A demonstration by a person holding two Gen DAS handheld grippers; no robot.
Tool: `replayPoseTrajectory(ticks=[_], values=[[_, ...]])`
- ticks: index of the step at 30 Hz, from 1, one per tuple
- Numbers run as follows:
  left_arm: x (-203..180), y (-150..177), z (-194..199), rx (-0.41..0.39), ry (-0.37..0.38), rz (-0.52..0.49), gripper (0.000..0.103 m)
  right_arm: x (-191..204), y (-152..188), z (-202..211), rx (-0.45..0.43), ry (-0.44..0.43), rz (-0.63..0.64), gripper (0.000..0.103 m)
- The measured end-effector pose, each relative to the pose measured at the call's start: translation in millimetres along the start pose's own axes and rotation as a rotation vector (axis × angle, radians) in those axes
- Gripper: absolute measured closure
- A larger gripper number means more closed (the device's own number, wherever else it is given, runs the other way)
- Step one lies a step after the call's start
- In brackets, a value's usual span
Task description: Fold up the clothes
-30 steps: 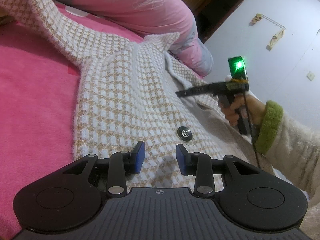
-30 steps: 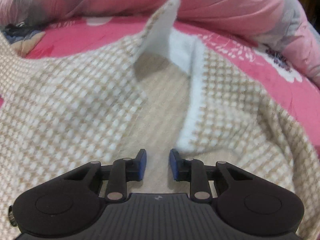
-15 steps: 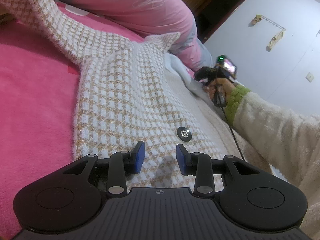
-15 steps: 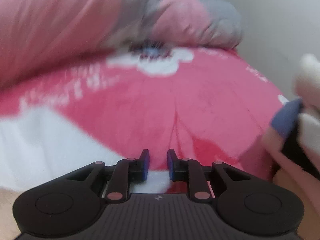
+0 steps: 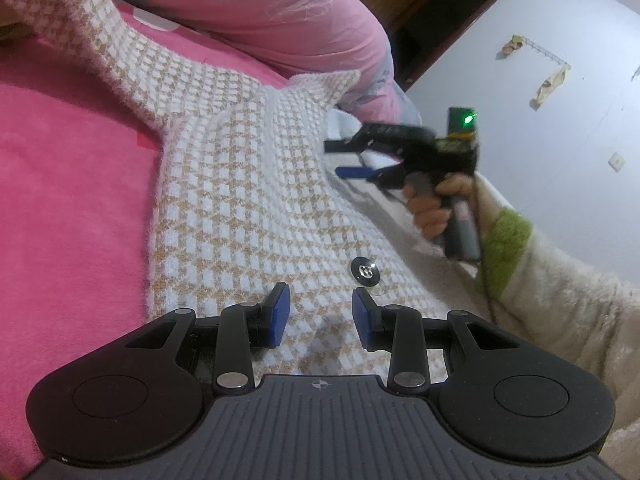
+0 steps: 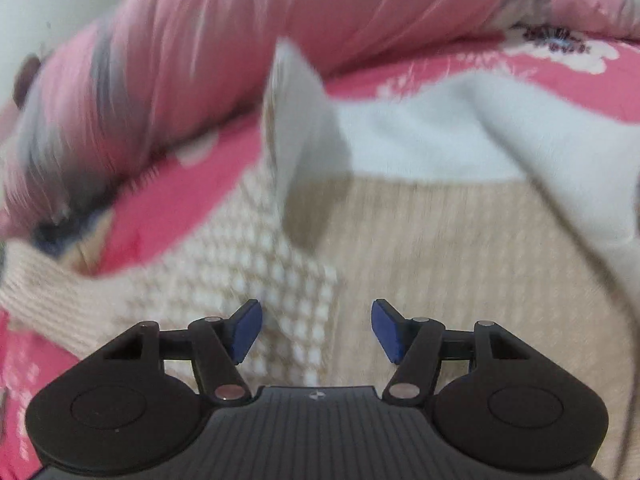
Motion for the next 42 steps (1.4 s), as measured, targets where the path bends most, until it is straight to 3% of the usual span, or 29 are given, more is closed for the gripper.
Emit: replayPoseTrajectory(ticks=[1, 2, 3, 6, 9, 13, 19, 23, 26, 29, 33, 35, 37, 38, 39, 42], values=[[0.5, -0.4, 0.4, -0.001, 0.002, 0.003, 0.069, 4.6, 5.4, -0.9, 0.015, -0.010, 0.010, 0.040], [0.6, -0.8, 0.6, -0.002, 0.004, 0.005, 0.069, 9.2, 10.9, -1.8, 0.030, -0.021, 0.019, 0.050], [0.8, -1.2, 0.8, -0.002, 0.005, 0.007, 0.069, 13.7, 16.3, -2.7, 0.044, -0.031, 0.029, 0.071], [0.3, -1.9, 1.4, -0.006, 0.008, 0.012, 0.069, 27.4, 32.6, -5.3, 0.089, -0.062, 0.058, 0.096], [1.0, -4.2, 3.6, -0.019, 0.013, 0.019, 0.069, 38.9, 44.1, 1.4, 0.098, -0.070, 0.074, 0.099], [1.1, -4.9, 4.2, -0.027, 0.014, 0.027, 0.069, 40.0, 42.6, 38.4, 0.002, 0.054, 0.059, 0.099], [0.0, -4.8, 2.9, -0.023, 0.011, 0.023, 0.069, 23.5, 68.3, 14.8, 0.116, 0.229, 0.080, 0.099], [0.8, -4.5, 3.1, -0.021, 0.011, 0.023, 0.069, 35.1, 54.0, 20.5, 0.078, 0.267, 0.141, 0.086], [1.7, -4.5, 3.2, -0.019, 0.012, 0.022, 0.069, 36.9, 31.4, 23.4, 0.012, 0.250, 0.117, 0.083], [-0.3, -3.5, 2.2, -0.020, 0.011, 0.019, 0.068, 38.6, 8.8, 26.6, -0.054, 0.233, 0.093, 0.045], [-0.7, -3.2, 2.6, -0.021, 0.011, 0.019, 0.068, 9.1, -8.1, -3.8, -0.056, 0.201, -0.061, 0.040], [0.9, -2.8, 3.4, -0.020, 0.011, 0.018, 0.068, -12.7, -13.6, -26.7, -0.037, 0.183, -0.165, 0.041], [1.8, -2.7, 4.0, -0.020, 0.011, 0.017, 0.068, -34.3, -19.3, -49.6, -0.018, 0.164, -0.269, 0.053], [2.0, -2.6, 4.2, -0.020, 0.011, 0.018, 0.068, -39.9, -18.7, -54.7, -0.019, 0.138, -0.311, 0.082], [2.1, -2.6, 4.4, -0.020, 0.011, 0.018, 0.068, -41.3, -17.7, -55.1, -0.026, 0.098, -0.348, 0.095], [1.5, -2.6, 4.7, -0.020, 0.011, 0.018, 0.068, -34.8, -20.8, -19.3, -0.181, 0.051, -0.347, 0.095]])
Point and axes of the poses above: each gripper's, at about its wrist camera, not at the fingertips, and z roughly against the way its jaws point, x to its left, y to its underside, the point moved 5 cm from there along -z, roughly the way its jaws point, and after that the axes turned 6 degrees about -x, right-handed, at the moved point
